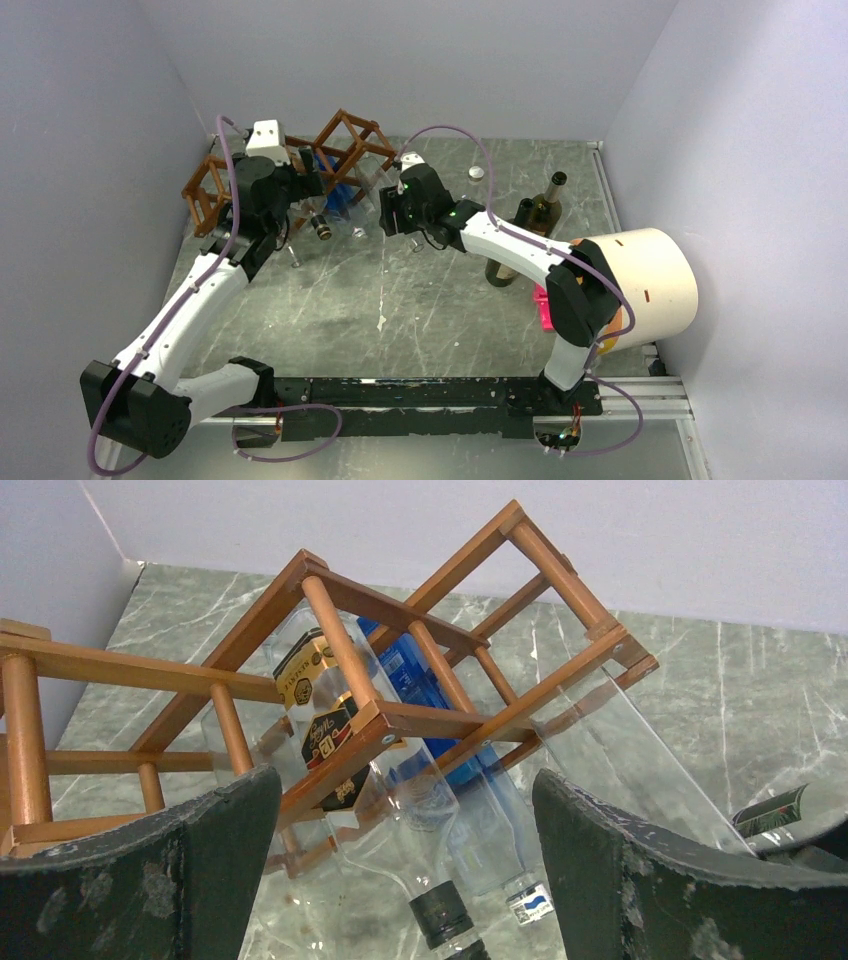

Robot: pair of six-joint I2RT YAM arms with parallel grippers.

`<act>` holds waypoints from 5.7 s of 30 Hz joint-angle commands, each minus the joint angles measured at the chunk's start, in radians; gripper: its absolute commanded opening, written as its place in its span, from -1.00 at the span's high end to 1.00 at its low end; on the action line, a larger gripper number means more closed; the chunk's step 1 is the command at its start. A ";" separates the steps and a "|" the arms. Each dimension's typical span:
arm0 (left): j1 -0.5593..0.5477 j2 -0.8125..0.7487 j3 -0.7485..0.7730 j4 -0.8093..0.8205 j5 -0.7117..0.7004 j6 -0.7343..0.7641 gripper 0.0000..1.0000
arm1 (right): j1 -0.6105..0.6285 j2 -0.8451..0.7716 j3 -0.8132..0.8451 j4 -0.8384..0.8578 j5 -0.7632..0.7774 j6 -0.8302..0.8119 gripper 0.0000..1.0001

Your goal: Put the wine bottle on the wine rack

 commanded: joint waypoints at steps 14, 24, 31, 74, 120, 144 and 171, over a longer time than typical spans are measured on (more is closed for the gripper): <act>0.006 -0.061 -0.068 0.129 0.106 0.044 -0.99 | -0.005 0.208 0.249 0.163 0.045 -0.181 1.00; 0.006 -0.049 -0.078 0.143 0.127 0.045 -0.99 | -0.021 0.337 0.423 0.110 0.057 -0.262 0.85; 0.006 -0.046 -0.084 0.153 0.130 0.048 -0.99 | -0.023 0.418 0.535 0.054 0.090 -0.272 0.60; 0.006 -0.050 -0.084 0.143 0.142 0.046 -0.99 | -0.022 0.389 0.490 0.153 0.124 -0.315 -0.73; 0.006 -0.207 -0.160 0.253 0.619 0.080 -0.99 | -0.026 -0.739 -0.250 -0.106 0.923 -0.121 -0.62; 0.005 -0.195 -0.171 0.265 0.650 0.074 -0.98 | -0.127 -0.756 -0.446 -0.128 0.808 0.051 0.19; -0.065 -0.138 -0.384 0.650 1.122 0.125 -0.93 | -0.132 -0.777 -0.295 -0.078 0.038 -0.127 1.00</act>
